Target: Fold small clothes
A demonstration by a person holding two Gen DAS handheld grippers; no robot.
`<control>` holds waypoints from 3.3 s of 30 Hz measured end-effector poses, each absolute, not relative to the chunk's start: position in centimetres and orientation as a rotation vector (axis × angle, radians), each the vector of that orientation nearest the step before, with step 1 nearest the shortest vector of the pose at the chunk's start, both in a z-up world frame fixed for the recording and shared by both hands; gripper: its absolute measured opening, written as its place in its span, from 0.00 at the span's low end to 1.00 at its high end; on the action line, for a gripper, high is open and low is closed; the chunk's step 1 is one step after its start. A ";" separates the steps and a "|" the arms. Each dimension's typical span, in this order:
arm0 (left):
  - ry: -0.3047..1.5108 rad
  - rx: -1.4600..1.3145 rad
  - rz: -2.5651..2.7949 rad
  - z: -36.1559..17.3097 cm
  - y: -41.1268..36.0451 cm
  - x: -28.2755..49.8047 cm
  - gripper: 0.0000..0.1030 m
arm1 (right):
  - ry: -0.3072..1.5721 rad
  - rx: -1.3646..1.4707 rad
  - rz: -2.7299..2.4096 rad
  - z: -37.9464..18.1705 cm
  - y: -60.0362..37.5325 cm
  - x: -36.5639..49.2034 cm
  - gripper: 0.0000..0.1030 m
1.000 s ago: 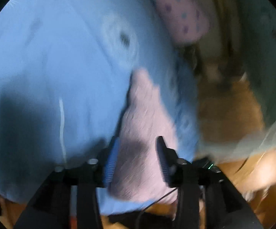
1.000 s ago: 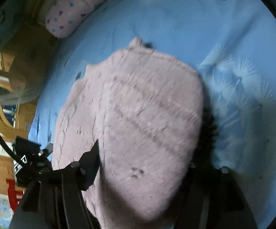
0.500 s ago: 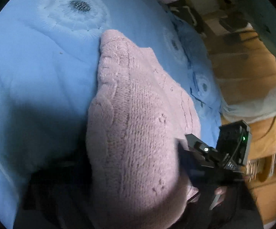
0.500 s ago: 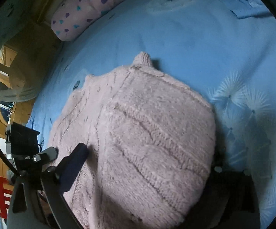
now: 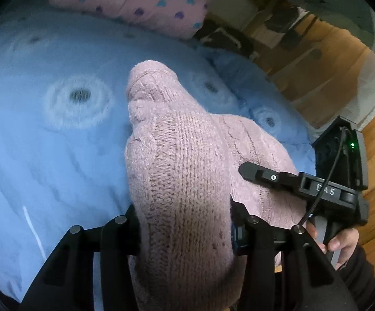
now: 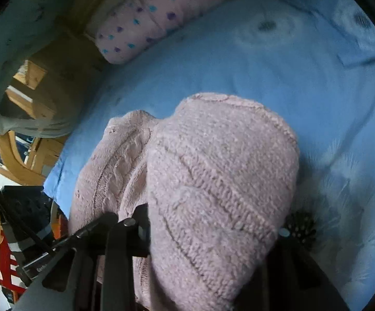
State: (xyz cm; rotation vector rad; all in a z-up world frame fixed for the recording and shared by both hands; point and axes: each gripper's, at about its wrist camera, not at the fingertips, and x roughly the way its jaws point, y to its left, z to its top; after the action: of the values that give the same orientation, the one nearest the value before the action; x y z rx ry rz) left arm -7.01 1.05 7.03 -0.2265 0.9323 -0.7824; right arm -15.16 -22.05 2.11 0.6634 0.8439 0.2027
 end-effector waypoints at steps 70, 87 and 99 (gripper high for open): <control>0.568 0.200 -0.658 7.8 -5.6 14.3 0.00 | 0.614 0.610 -0.131 3.3 -32.7 10.9 0.78; 0.703 0.276 -0.412 2.2 -4.4 16.8 0.00 | 0.891 0.141 -0.073 2.3 -22.4 21.1 0.49; 0.779 0.114 -0.458 1.6 -1.7 17.7 0.00 | 0.699 0.275 -0.039 6.1 -25.8 11.0 0.76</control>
State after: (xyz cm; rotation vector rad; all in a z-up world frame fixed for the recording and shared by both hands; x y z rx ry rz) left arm 17.72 -1.65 1.65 0.1141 0.7791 -0.4576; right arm 11.01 -25.84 6.14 0.2750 0.6990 -0.0390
